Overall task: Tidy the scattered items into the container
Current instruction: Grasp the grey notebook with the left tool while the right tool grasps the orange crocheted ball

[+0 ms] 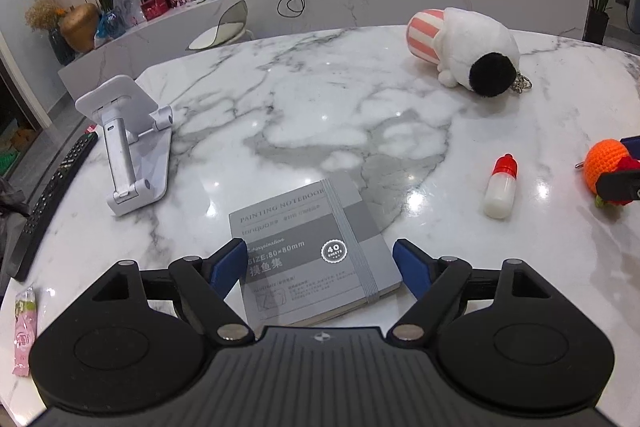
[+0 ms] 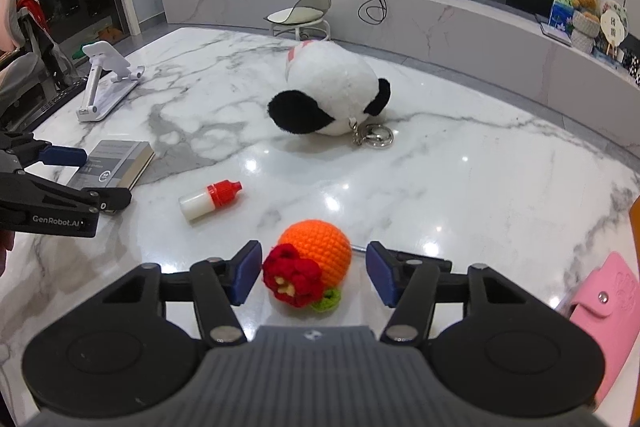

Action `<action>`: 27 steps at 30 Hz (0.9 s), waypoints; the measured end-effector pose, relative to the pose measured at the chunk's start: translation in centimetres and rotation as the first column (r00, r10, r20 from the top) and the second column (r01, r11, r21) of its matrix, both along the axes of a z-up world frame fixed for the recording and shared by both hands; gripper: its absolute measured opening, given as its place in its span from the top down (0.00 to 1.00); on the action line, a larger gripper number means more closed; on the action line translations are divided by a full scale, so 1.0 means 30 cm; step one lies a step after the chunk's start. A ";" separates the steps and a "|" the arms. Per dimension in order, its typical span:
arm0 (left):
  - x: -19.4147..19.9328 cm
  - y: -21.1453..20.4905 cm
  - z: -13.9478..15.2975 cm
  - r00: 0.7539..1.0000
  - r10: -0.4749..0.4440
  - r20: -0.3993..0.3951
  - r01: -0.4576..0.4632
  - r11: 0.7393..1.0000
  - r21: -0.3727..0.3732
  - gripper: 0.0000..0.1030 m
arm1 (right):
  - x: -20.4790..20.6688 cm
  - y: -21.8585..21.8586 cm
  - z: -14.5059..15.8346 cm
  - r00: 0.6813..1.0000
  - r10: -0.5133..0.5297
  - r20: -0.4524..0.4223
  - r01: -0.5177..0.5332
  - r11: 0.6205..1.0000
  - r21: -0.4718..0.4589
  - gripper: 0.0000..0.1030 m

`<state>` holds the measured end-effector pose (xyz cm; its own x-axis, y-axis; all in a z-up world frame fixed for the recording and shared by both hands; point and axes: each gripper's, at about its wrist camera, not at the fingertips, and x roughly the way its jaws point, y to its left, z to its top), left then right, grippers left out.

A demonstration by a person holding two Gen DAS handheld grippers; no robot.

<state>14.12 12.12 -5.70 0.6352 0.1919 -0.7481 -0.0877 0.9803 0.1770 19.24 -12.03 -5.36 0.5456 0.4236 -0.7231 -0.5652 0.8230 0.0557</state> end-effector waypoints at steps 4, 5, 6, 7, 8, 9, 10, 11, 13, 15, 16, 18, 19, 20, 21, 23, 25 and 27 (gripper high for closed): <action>0.000 0.002 -0.001 1.000 -0.003 0.009 0.003 1.000 0.001 0.08 | 0.003 0.006 -0.017 1.000 -0.015 -0.015 0.015 1.000 -0.003 0.52; 0.000 0.002 -0.001 1.000 -0.002 0.010 0.002 1.000 0.001 0.08 | 0.003 0.008 -0.018 1.000 -0.015 -0.017 0.015 1.000 -0.004 0.52; 0.000 0.002 -0.002 1.000 -0.002 0.011 0.002 1.000 0.002 0.08 | 0.003 0.010 -0.019 1.000 -0.016 -0.019 0.016 1.000 -0.006 0.52; 0.000 0.002 -0.002 1.000 -0.002 0.012 0.001 1.000 0.002 0.08 | 0.002 0.012 -0.020 1.000 -0.017 -0.021 0.017 1.000 -0.007 0.53; -0.001 0.002 -0.003 1.000 -0.002 0.013 0.002 1.000 0.002 0.08 | 0.002 0.013 -0.020 1.000 -0.016 -0.023 0.016 1.000 -0.010 0.53; -0.001 0.002 -0.004 1.000 -0.002 0.015 0.002 1.000 0.003 0.08 | 0.001 0.014 -0.018 1.000 -0.014 -0.023 0.014 1.000 -0.012 0.53; -0.002 0.001 -0.004 1.000 -0.001 0.016 0.001 1.000 0.002 0.08 | 0.000 0.014 -0.016 1.000 -0.013 -0.023 0.013 1.000 -0.012 0.53; -0.003 0.000 -0.005 1.000 0.000 0.017 0.000 1.000 0.002 0.08 | -0.001 0.014 -0.015 1.000 -0.013 -0.023 0.013 1.000 -0.012 0.53; -0.006 -0.003 -0.006 1.000 0.000 0.020 0.000 1.000 0.001 0.08 | -0.002 0.011 -0.011 1.000 -0.015 -0.024 0.014 1.000 -0.011 0.53; -0.007 -0.004 -0.006 1.000 0.003 0.020 -0.003 1.000 0.001 0.08 | -0.003 0.006 -0.006 1.000 -0.016 -0.024 0.016 1.000 -0.010 0.53; -0.007 -0.005 -0.005 1.000 0.005 0.019 -0.005 1.000 0.000 0.08 | -0.003 0.003 -0.003 1.000 -0.017 -0.022 0.017 1.000 -0.009 0.53; -0.004 -0.005 -0.002 1.000 0.000 0.012 0.000 1.000 -0.001 0.10 | -0.005 -0.003 0.006 1.000 -0.020 -0.017 0.020 1.000 -0.006 0.53; -0.003 -0.007 0.000 1.000 -0.007 0.010 0.007 1.000 0.001 0.14 | -0.006 -0.008 0.012 1.000 -0.021 -0.014 0.021 1.000 -0.003 0.53; -0.004 -0.010 0.003 1.000 -0.020 0.013 0.020 1.000 0.004 0.18 | -0.007 -0.012 0.018 1.000 -0.023 -0.011 0.023 1.000 -0.001 0.53; -0.006 -0.016 0.006 0.999 -0.030 0.016 0.030 0.999 0.014 0.30 | -0.007 -0.017 0.024 1.000 -0.024 -0.009 0.024 1.000 0.002 0.53; -0.008 -0.034 0.013 0.999 -0.039 0.020 0.038 0.998 0.053 0.52 | -0.010 -0.028 0.039 1.000 -0.029 0.000 0.029 1.000 0.009 0.53; -0.006 -0.035 0.019 0.999 -0.037 0.018 0.036 0.998 0.057 0.59 | -0.012 -0.040 0.056 0.999 -0.034 0.009 0.034 0.999 0.017 0.53; -0.006 -0.028 0.019 0.999 -0.030 0.022 0.029 0.998 0.047 0.57 | -0.015 -0.052 0.070 0.999 -0.039 0.015 0.039 0.999 0.025 0.53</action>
<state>13.93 11.27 -5.13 0.6576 0.2074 -0.7243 -0.0635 0.9732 0.2210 18.80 -13.60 -3.25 0.5732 0.4191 -0.7041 -0.5334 0.8431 0.0676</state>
